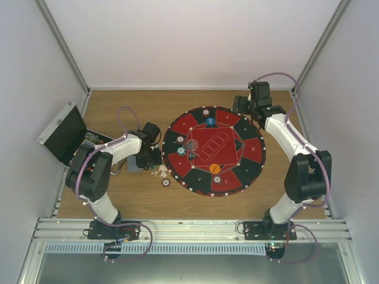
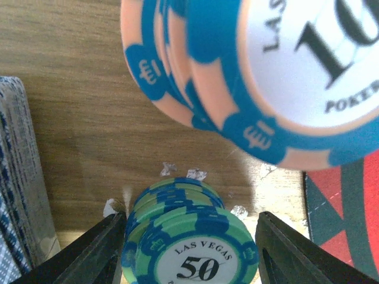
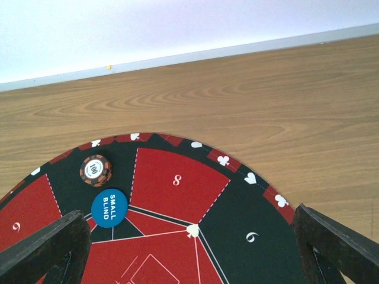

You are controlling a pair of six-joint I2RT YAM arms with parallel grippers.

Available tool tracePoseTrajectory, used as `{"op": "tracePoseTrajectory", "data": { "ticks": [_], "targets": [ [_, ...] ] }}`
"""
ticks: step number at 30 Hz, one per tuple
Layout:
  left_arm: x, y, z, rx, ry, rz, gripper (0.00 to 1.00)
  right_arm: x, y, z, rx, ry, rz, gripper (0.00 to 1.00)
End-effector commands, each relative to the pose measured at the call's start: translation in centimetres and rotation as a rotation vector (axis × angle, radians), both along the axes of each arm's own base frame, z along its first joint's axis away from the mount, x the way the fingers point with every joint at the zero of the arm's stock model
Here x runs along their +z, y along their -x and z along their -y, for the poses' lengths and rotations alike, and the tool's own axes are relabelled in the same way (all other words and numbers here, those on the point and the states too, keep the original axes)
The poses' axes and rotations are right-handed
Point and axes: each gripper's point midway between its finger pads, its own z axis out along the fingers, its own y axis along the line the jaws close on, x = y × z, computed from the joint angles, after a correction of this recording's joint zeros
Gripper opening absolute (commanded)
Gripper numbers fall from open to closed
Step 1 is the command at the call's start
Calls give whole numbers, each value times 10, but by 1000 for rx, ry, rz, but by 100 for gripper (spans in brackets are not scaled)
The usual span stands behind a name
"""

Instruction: Distribute texas hold em gaming equipment

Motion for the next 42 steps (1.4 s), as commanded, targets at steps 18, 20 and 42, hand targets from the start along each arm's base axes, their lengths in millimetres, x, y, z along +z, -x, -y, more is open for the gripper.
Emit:
{"op": "tracePoseTrajectory", "data": {
  "ticks": [18, 20, 42],
  "targets": [
    [10, -15, 1, 5, -2, 39, 49, 3, -13, 2, -2, 7, 13, 94],
    [11, -16, 0, 2, -4, 39, 52, 3, -13, 1, 0, 6, 12, 94],
    [7, -14, 1, -24, -14, 23, 54, 0, -14, 2, -1, 5, 6, 94]
  ]
}}
